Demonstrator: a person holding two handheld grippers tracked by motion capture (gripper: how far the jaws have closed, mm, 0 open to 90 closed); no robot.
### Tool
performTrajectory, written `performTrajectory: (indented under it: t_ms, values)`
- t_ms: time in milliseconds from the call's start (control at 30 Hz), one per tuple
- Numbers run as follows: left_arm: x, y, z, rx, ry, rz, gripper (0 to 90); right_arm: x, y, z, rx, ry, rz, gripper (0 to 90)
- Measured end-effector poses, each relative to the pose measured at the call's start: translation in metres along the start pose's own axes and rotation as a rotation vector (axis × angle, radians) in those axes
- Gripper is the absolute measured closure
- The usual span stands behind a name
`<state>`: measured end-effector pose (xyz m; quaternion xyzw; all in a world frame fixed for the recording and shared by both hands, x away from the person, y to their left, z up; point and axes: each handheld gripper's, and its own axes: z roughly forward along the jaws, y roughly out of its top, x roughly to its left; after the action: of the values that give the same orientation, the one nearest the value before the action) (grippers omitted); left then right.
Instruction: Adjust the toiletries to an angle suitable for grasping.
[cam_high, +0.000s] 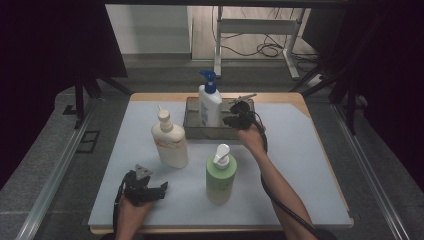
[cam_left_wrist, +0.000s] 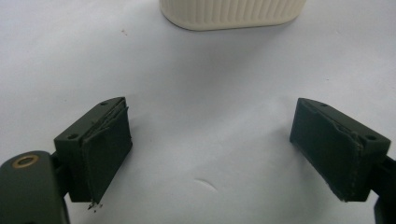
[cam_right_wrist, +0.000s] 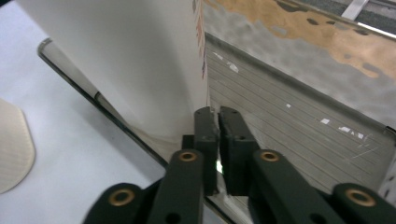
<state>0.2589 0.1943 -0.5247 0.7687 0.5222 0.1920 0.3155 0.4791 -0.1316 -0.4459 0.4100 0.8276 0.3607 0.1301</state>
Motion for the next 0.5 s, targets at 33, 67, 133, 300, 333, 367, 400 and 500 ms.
performTrajectory:
  t_ms: [33,67,133,300,333,367,400,500]
  values:
    - [0.0,0.0,0.0,0.001,0.0,0.001,12.1,0.0,0.0,0.003,0.006,-0.002,0.003,88.8]
    - [0.0,0.0,0.0,0.0,0.0,0.0,12.1,0.001,0.0,0.004,0.01,-0.004,0.005,89.0]
    - [0.0,0.0,0.0,0.001,-0.001,0.0,12.1,0.001,0.0,0.009,0.023,-0.014,0.007,89.1]
    - [0.0,0.0,0.0,0.001,-0.001,0.0,12.1,0.001,0.0,0.018,0.048,-0.015,0.02,89.2]
    - [0.0,0.0,0.0,0.001,-0.001,0.0,12.1,0.001,0.001,0.019,0.052,-0.016,0.017,89.2]
    - [0.0,0.0,0.0,0.0,-0.001,0.0,12.1,0.001,0.001,0.02,0.055,-0.017,0.015,89.2]
    - [0.0,0.0,0.0,0.0,-0.002,-0.001,12.1,0.002,0.002,0.021,0.057,-0.019,0.019,89.3]
    - [0.0,0.0,0.0,0.0,-0.002,-0.002,12.1,0.002,0.004,0.022,0.064,-0.022,0.024,89.2]
